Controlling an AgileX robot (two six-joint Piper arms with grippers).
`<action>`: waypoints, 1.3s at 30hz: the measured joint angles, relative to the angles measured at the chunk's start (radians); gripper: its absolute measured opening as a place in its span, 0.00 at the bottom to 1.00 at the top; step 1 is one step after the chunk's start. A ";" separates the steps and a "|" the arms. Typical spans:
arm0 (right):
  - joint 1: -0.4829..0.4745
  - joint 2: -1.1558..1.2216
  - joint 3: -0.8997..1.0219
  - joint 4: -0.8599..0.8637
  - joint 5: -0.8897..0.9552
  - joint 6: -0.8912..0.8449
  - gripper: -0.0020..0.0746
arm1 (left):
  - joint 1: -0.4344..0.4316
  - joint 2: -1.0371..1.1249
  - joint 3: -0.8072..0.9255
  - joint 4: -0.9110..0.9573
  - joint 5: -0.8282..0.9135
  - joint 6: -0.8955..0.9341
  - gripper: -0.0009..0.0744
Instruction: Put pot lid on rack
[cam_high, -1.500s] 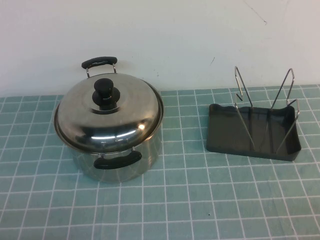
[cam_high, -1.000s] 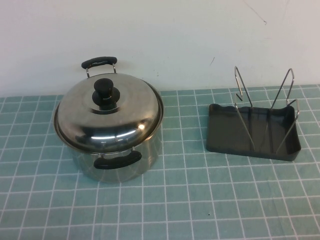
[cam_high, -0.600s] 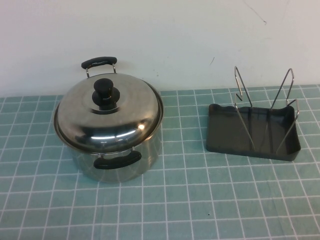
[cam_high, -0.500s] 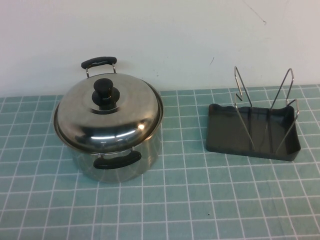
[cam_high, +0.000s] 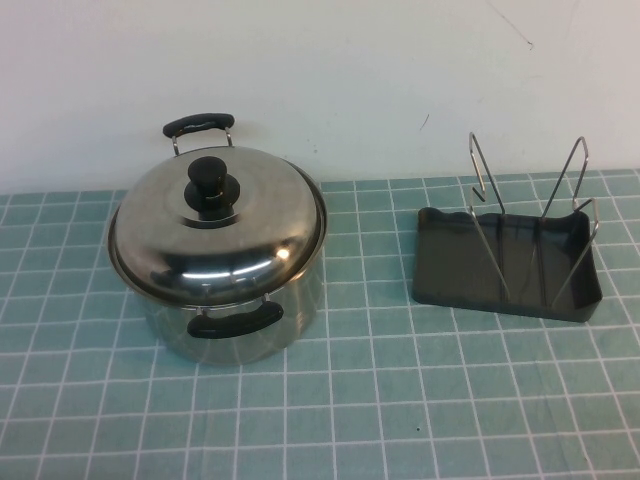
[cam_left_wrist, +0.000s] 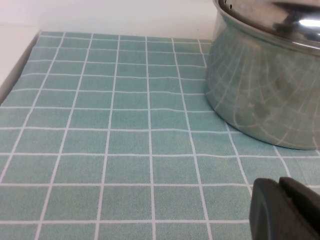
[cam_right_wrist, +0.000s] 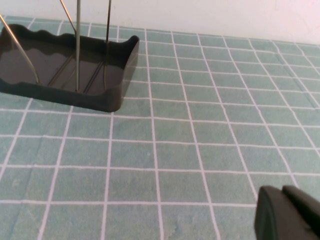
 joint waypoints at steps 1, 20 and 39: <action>0.000 0.000 0.000 0.000 0.000 0.000 0.02 | 0.000 0.000 0.000 0.000 0.000 0.000 0.01; 0.000 0.000 0.000 -0.002 0.000 0.000 0.02 | 0.000 0.000 0.000 0.000 0.000 0.000 0.01; 0.000 0.000 0.008 -0.004 -0.716 -0.013 0.02 | 0.000 0.000 0.002 -0.016 -0.718 0.002 0.01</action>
